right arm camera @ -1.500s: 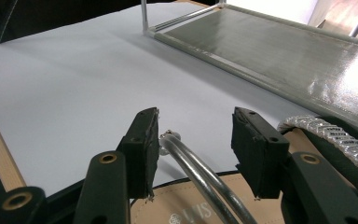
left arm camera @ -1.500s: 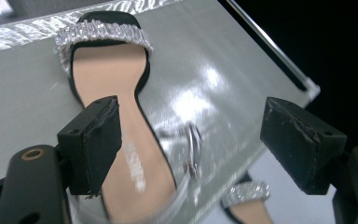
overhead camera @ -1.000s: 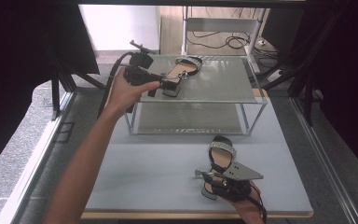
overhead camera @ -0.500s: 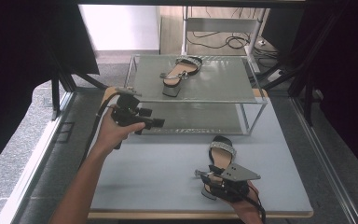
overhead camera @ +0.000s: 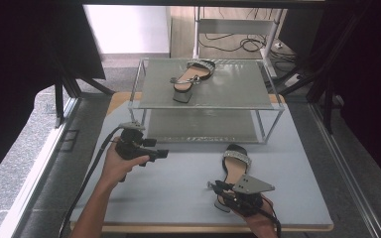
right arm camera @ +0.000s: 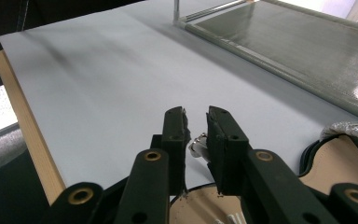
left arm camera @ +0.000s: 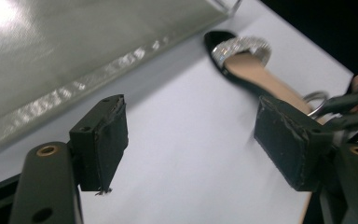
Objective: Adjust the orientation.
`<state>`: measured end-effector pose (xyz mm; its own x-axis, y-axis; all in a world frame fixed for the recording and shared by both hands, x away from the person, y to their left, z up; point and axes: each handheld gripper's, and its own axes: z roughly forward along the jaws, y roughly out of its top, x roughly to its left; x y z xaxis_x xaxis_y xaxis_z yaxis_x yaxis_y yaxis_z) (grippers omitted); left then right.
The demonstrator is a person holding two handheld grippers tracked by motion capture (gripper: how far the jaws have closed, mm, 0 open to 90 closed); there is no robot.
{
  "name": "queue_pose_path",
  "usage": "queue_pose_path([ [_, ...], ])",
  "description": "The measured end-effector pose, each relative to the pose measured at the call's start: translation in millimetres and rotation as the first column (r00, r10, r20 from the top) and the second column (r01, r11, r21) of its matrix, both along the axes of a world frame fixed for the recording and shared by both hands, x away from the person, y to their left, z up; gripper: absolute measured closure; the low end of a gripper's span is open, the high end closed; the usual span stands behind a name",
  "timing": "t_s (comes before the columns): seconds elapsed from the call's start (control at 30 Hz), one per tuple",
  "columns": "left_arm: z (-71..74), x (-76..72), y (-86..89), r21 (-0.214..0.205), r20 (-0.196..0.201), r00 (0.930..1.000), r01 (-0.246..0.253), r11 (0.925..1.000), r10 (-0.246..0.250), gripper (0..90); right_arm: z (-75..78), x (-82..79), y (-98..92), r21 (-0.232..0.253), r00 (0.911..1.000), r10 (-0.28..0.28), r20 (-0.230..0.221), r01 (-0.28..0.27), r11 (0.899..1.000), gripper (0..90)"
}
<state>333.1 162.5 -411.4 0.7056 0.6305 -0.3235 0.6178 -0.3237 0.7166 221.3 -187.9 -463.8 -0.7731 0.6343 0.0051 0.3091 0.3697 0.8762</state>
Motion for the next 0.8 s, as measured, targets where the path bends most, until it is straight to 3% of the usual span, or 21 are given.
queue_pose_path([
  [0.17, -15.5, -7.0, 0.5, 0.027, -0.005, 1.0000, 0.006, 0.9996, -0.006, 26.7, 0.1, -1.6, 9.6, -0.005, 0.9993, 0.033, -0.017, -0.033, 0.999, 81.6],
  [0.2, -23.2, -10.3, 0.3, 0.035, -0.009, 0.9999, 0.013, 0.9993, -0.012, 26.8, -2.1, -2.9, 16.4, -0.040, 0.9985, 0.052, -0.018, -0.053, 0.998, 83.1],
  [0.27, -26.8, -12.0, 0.5, 0.036, -0.010, 0.9999, 0.012, 0.9993, -0.012, 26.8, -3.9, -3.9, 20.3, -0.067, 0.9981, 0.059, -0.017, -0.060, 0.996, 83.7],
  [0.3, -33.6, -14.6, 0.4, 0.032, -0.016, 0.9998, 0.013, 0.9994, -0.013, 26.9, -8.0, -6.0, 27.8, -0.122, 0.9973, 0.072, -0.016, -0.073, 0.990, 85.1],
  [0.33, -33.6, -14.6, 0.4, 0.032, -0.016, 0.9998, 0.013, 0.9994, -0.013, 26.9, -10.1, -6.9, 31.2, -0.146, 0.9970, 0.075, -0.018, -0.076, 0.986, 85.8],
  [0.43, -42.7, -16.5, 1.3, 0.027, -0.029, 0.9994, 0.019, 0.9995, -0.019, 26.9, -15.7, -8.3, 37.9, -0.203, 0.9984, 0.050, -0.029, -0.054, 0.978, 88.6],
  [0.47, -48.0, -17.5, 2.8, 0.006, -0.035, 0.9993, 0.015, 0.9999, -0.015, 27.1, -17.5, -8.4, 38.4, -0.218, 0.9991, 0.029, -0.032, -0.035, 0.975, 89.7],
  [0.57, -50.1, -16.5, 3.6, 0.021, -0.044, 0.9988, 0.020, 0.9996, -0.019, 27.4, -23.9, -8.2, 35.1, -0.245, 0.9989, -0.018, -0.044, 0.007, 0.970, 90.0],
  [0.67, -50.1, -19.0, 7.3, -0.003, -0.042, 0.9991, 0.012, 0.9999, -0.012, 27.5, -23.2, -8.8, 31.0, -0.230, 0.9980, -0.022, -0.060, 0.008, 0.973, 90.0],
  [0.8, -53.9, -22.0, 8.6, 0.005, -0.046, 0.9989, 0.004, 1.0000, -0.003, 27.6, -22.8, -12.0, 31.2, -0.252, 0.9983, -0.034, -0.047, 0.021, 0.967, 90.0],
])
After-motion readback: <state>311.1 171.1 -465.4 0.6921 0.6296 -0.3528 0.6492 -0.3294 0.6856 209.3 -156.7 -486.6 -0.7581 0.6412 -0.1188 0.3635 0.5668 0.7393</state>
